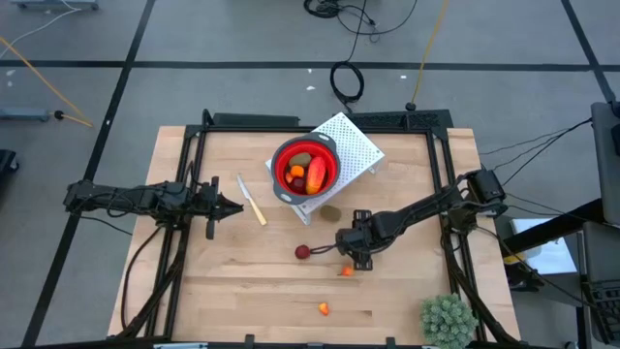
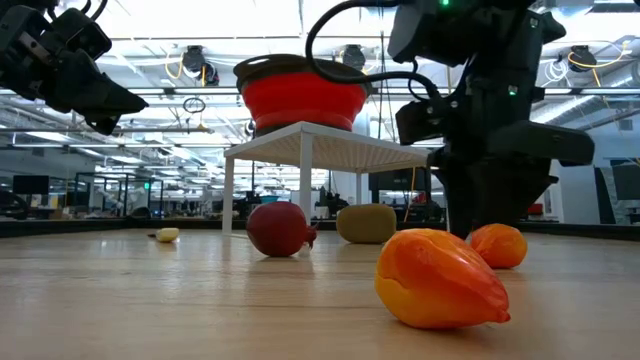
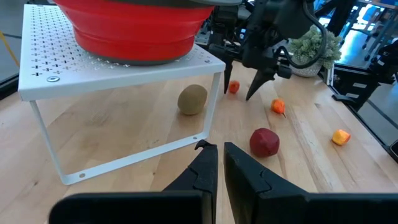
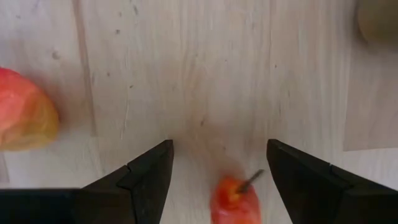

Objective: Pick & Place Fruit
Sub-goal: Put the peach into the red strainer bowl on the shelf

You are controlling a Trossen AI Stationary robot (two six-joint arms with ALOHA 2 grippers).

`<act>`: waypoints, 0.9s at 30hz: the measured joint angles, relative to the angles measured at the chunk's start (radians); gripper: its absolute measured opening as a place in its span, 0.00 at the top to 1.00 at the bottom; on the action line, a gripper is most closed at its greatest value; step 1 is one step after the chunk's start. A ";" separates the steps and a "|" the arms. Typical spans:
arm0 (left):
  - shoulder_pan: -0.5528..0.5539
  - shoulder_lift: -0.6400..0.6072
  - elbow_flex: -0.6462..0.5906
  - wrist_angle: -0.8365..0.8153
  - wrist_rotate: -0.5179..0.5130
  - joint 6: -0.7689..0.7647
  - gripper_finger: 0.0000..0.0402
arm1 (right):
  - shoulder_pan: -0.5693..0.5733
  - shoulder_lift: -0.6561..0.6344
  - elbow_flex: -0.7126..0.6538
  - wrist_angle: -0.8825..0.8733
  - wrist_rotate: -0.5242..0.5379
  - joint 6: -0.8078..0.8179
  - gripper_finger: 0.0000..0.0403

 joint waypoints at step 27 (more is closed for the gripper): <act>0.000 0.000 0.000 0.000 0.000 0.000 0.94 | -0.007 -0.006 -0.001 -0.110 -0.006 0.230 0.38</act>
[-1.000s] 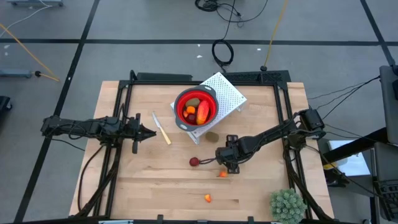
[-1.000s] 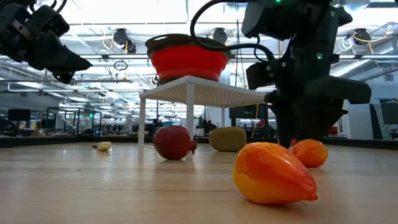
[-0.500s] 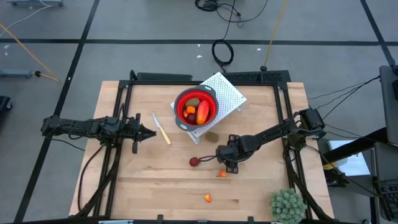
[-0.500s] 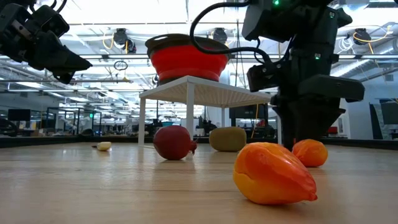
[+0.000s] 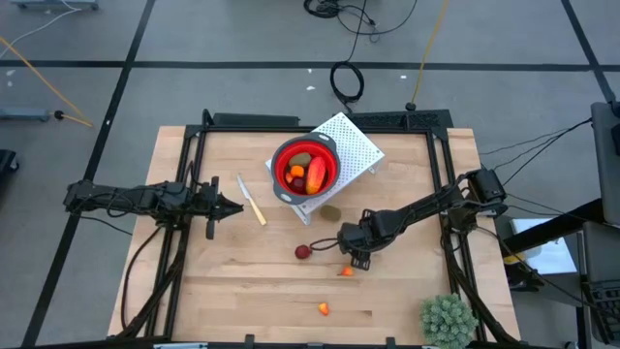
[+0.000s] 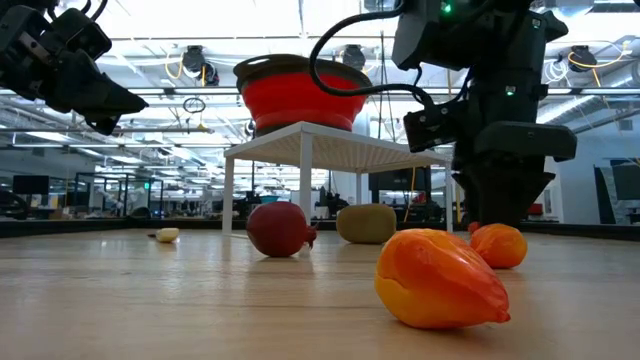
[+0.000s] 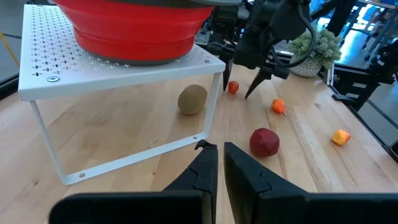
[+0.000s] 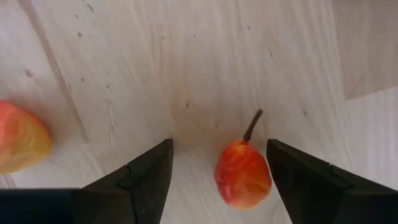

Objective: Pick & Place Fruit
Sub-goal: Put the peach into the red strainer bowl on the shelf

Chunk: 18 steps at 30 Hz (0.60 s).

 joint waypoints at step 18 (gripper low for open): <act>0.000 0.000 0.000 0.000 0.000 0.000 0.94 | 0.004 0.000 0.000 0.001 -0.033 0.099 0.66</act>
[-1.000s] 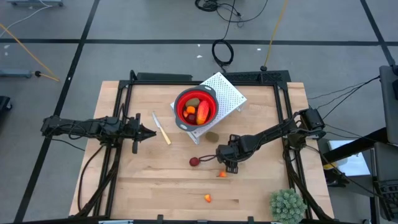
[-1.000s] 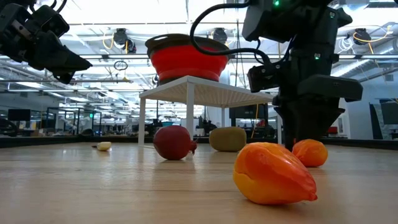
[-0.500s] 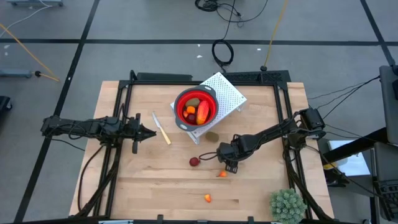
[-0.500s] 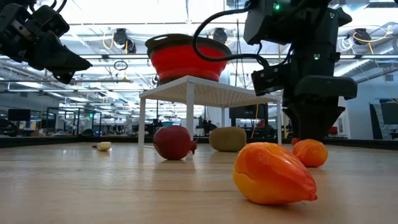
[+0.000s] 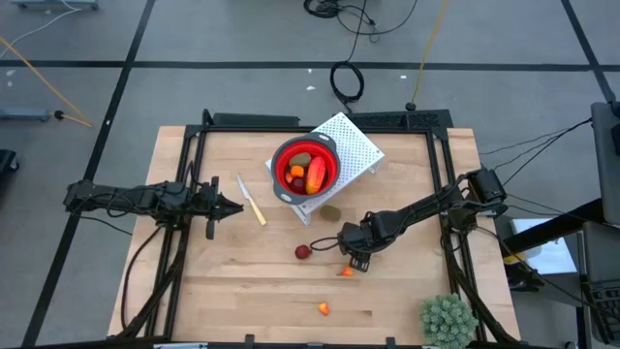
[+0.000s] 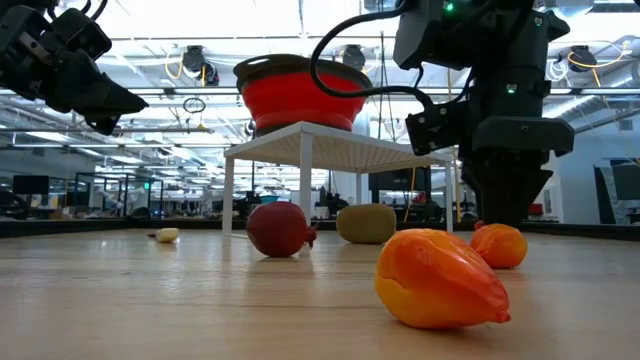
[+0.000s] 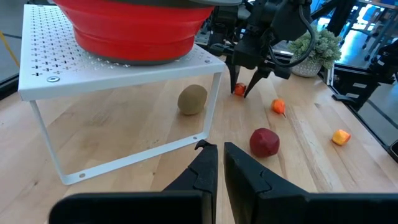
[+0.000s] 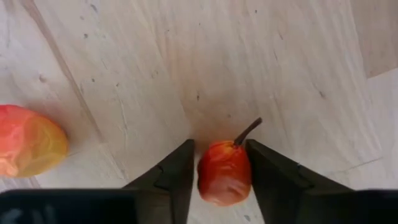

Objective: Pick & Place Fruit
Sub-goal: Put the peach into the red strainer bowl on the shelf

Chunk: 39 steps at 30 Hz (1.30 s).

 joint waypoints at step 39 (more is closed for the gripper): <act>0.000 0.000 0.000 0.006 0.000 0.000 0.94 | -0.006 -0.581 -0.001 0.748 0.069 -0.132 0.76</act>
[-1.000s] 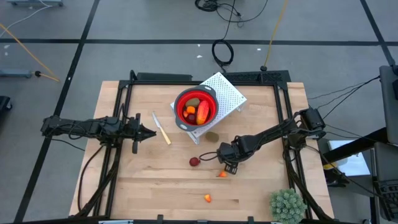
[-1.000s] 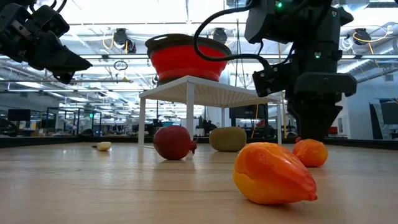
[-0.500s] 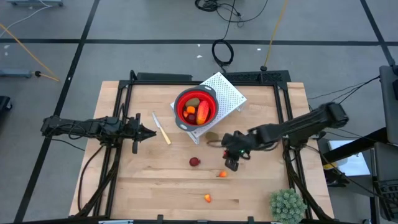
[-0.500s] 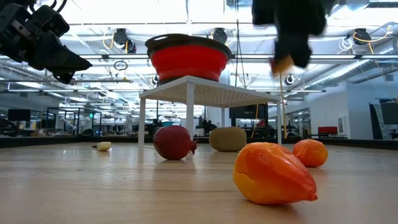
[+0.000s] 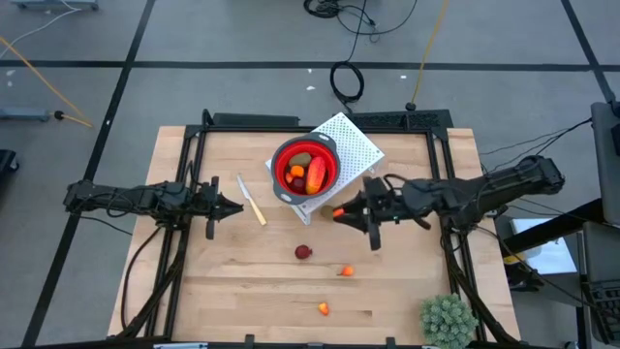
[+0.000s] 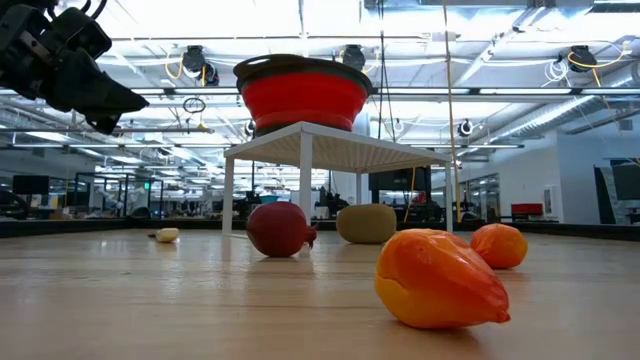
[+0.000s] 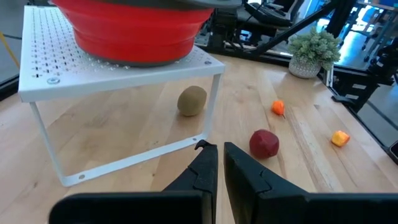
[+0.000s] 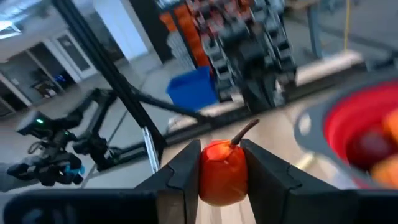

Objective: Pick & Place Fruit
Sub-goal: Put the peach into the red strainer bowl on the shelf

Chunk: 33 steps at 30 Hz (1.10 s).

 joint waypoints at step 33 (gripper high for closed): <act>0.000 0.000 0.000 0.138 -0.053 -0.058 0.94 | -0.179 0.164 0.002 0.238 0.306 -0.602 0.76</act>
